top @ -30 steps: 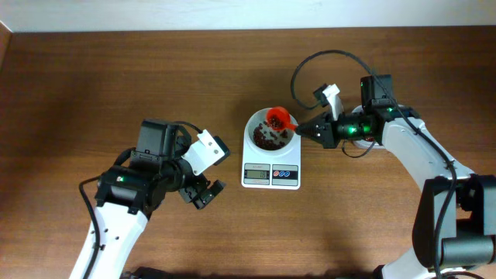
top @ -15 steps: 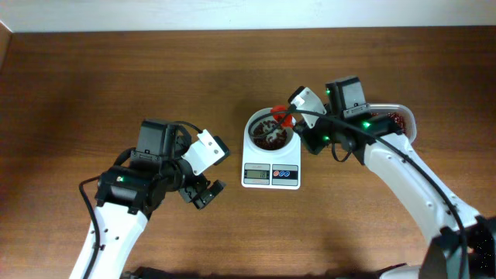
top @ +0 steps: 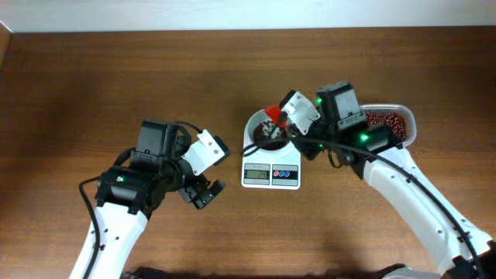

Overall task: Scoop and weigh 50g on scale
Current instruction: 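Tilt the scoop to pour beans into the bowl, then withdraw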

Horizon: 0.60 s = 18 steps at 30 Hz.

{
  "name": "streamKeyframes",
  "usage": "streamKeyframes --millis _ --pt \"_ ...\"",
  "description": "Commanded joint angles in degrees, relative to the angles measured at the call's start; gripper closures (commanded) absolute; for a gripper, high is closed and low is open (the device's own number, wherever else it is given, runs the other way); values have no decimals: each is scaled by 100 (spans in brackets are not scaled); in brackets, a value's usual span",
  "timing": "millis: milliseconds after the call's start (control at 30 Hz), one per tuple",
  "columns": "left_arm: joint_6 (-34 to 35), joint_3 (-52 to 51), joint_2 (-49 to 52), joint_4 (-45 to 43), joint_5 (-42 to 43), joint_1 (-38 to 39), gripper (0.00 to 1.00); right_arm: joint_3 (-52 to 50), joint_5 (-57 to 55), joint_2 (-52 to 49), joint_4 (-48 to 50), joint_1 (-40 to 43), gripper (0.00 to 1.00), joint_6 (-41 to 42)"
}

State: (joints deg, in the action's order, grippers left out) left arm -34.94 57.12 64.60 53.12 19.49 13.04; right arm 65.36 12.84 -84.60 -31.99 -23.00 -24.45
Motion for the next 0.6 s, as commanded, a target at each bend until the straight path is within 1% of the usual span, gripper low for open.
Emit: streamKeyframes --millis 0,67,167,233,300,333,400,433,467,500,533,567 --pt "-68 105 -55 -7 2 -20 1 22 -374 -28 26 9 96 -37" --pt "-68 105 -55 -9 2 -20 1 22 -339 -28 26 15 96 -33" --pt "-68 105 -55 -7 2 -20 1 22 -295 -4 74 26 96 831" --pt "-68 105 -55 -7 2 -20 1 22 -275 168 37 24 96 872" --pt "-68 105 -55 -7 2 -20 1 22 -297 688 -197 26 96 868" --pt "-68 105 -55 -7 2 -20 1 22 -581 994 -409 26 96 868" --pt "-68 105 -55 -9 2 -20 1 22 -1703 1342 -975 26 96 894" --pt "-68 105 -55 -7 2 -20 1 20 -2277 1344 -1224 26 96 892" --pt "-68 105 -55 -9 2 -20 1 20 -2605 1270 -1270 26 96 1012" --pt "-68 105 -55 -9 2 -20 1 20 -2643 1178 -1099 87 96 1215" --pt "-68 105 -55 -9 2 -20 1 20 -2645 1067 -955 245 96 1617" --pt "-68 105 -55 -7 0 -20 1 20 -2640 949 -984 522 96 1947"
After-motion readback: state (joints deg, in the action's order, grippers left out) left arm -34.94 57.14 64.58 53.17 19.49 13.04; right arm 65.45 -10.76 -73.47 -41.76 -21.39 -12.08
